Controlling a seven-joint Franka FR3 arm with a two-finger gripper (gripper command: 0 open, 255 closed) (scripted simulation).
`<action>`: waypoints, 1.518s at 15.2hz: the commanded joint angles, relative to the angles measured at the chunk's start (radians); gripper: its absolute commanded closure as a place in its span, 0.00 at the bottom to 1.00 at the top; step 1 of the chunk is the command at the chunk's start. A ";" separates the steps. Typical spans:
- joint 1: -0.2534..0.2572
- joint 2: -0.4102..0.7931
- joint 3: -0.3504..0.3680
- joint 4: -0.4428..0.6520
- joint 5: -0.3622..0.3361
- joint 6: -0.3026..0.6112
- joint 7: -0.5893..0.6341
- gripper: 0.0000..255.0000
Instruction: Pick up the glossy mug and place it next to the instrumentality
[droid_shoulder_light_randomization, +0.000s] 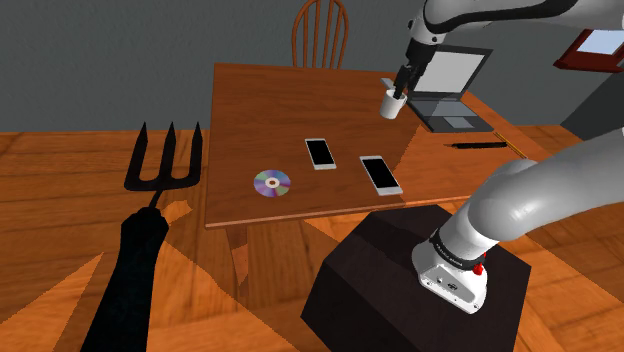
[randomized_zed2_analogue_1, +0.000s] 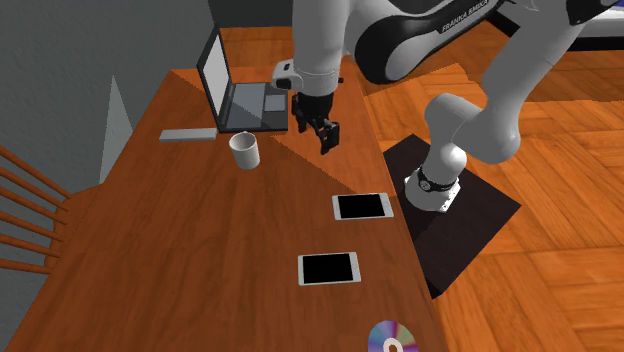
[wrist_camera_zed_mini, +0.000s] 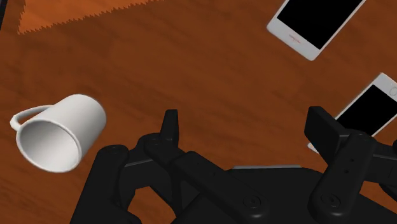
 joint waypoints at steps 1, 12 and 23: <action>-0.004 0.058 -0.036 0.022 0.005 0.046 -0.039 0.00; -0.032 0.458 -0.196 0.243 0.186 0.238 -0.310 0.00; -0.123 0.738 -0.195 0.421 0.379 0.310 -0.485 0.00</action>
